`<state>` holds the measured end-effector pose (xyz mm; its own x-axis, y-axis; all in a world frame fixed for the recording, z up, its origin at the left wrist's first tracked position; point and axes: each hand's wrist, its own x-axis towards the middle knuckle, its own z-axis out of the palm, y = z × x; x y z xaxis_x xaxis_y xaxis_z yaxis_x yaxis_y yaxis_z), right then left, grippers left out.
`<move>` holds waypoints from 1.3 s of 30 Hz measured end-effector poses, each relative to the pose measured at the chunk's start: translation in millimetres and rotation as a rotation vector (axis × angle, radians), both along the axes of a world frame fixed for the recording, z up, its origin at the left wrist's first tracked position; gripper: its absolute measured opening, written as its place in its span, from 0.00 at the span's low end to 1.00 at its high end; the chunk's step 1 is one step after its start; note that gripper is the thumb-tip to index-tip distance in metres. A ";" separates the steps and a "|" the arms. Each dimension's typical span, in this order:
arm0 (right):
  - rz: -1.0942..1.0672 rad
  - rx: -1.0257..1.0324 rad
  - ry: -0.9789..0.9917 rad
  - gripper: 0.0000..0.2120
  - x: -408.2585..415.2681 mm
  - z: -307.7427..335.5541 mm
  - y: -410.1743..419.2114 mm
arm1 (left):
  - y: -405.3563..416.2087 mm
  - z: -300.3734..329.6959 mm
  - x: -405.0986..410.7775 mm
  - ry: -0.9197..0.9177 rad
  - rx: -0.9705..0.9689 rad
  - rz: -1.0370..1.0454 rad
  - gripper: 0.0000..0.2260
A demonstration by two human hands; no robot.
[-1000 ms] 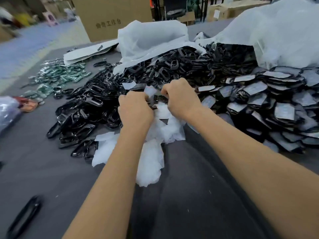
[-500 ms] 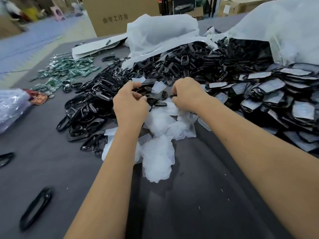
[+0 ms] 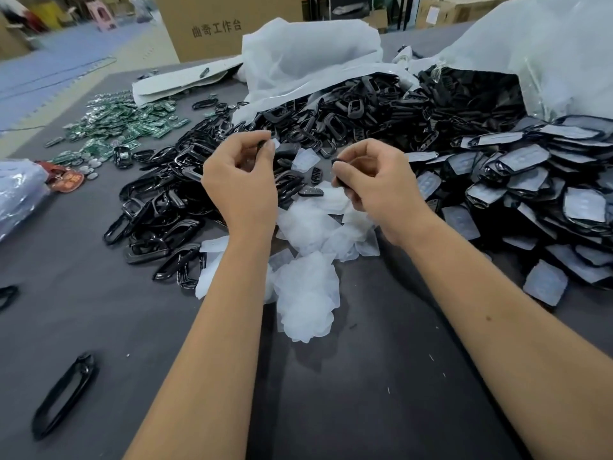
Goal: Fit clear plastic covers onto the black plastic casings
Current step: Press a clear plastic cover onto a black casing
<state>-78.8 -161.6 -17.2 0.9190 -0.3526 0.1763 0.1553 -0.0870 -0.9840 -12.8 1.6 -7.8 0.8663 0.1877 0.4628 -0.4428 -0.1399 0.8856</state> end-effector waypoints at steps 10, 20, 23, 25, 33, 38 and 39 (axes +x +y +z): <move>0.084 0.198 -0.043 0.14 -11.6 -13.0 -1.4 | -21.8 -6.9 -18.9 0.131 0.028 -0.407 0.04; 0.105 0.219 -0.054 0.14 -9.2 -14.7 -2.8 | -23.9 -17.0 -15.0 0.207 0.028 -0.431 0.05; 0.105 0.235 -0.049 0.15 -8.7 -13.8 -2.3 | -24.2 -17.5 -13.1 0.219 -0.009 -0.430 0.06; 0.096 0.251 -0.050 0.15 -8.5 -12.9 -2.0 | -25.0 -16.9 -12.8 0.240 -0.057 -0.461 0.10; -0.005 0.281 -0.055 0.11 -4.2 -16.2 -1.5 | -26.0 -17.1 -13.4 0.265 -0.003 -0.468 0.32; -0.075 0.251 -0.049 0.08 -2.1 -17.7 -0.5 | -24.4 -18.5 -11.5 0.263 0.059 -0.349 0.14; -0.081 0.251 -0.055 0.08 -1.7 -17.8 -0.1 | -23.8 -19.2 -10.2 0.255 0.086 -0.334 0.11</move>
<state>-80.5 -161.7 -35.1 0.8773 -0.4640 0.1226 0.2116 0.1447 -0.9666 -23.0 -22.3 -27.0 0.9617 -0.1526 0.2277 -0.2447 -0.1042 0.9640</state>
